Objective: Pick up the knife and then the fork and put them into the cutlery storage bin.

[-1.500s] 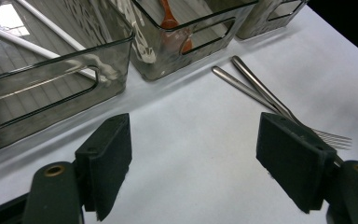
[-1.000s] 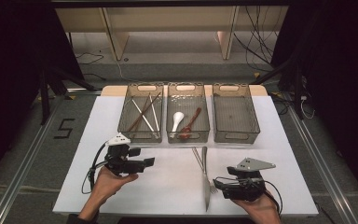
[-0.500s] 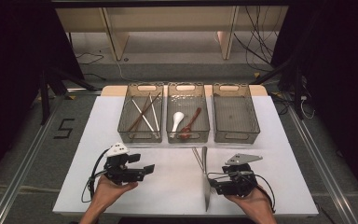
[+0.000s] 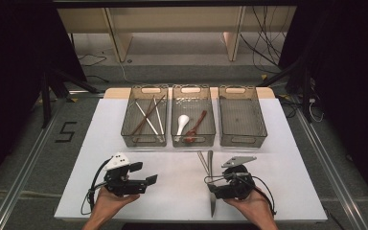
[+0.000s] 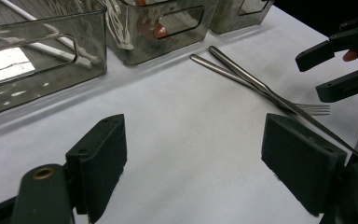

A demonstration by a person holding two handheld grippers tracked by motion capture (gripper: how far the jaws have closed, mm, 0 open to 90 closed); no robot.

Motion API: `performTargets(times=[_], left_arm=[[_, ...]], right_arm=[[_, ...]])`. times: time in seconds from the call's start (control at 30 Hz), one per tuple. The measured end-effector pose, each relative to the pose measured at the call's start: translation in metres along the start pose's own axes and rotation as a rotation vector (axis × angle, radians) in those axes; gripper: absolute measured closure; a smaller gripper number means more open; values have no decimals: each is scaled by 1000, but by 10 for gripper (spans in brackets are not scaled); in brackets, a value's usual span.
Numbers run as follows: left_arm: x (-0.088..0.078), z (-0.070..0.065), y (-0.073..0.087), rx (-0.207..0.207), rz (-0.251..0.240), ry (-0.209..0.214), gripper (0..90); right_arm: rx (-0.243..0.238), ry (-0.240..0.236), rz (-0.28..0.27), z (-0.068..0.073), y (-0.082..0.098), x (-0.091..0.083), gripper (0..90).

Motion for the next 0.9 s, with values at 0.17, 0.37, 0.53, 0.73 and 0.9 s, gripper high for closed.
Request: performTargets(times=[0.17, 0.37, 0.53, 0.73, 0.9], left_arm=[[-1, 0, 1, -4, -17, -6, 212], [-1, -1, 1, 5, -30, -5, 212], [0, 1, 3, 8, -21, -8, 212], [0, 0, 5, 19, -15, -8, 212], [0, 0, 5, 23, -15, -8, 213]], right_arm=[[9, -2, 23, 0, -5, 7, 294], [4, -7, 82, 1, -7, 19, 295], [-4, 5, 114, 2, -9, 26, 306], [-13, 15, 144, 1, -9, 33, 334], [-15, 8, 167, 1, -9, 38, 383]])
Point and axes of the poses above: each handheld gripper's, and its own axes: x roughly forward along the jaws, y roughly out of its underside, z roughly to its left, the point moved 8 cm from there along x, roughly forward along the jaws, and after that the axes turned 13 degrees about y, right-handed, at the moved point
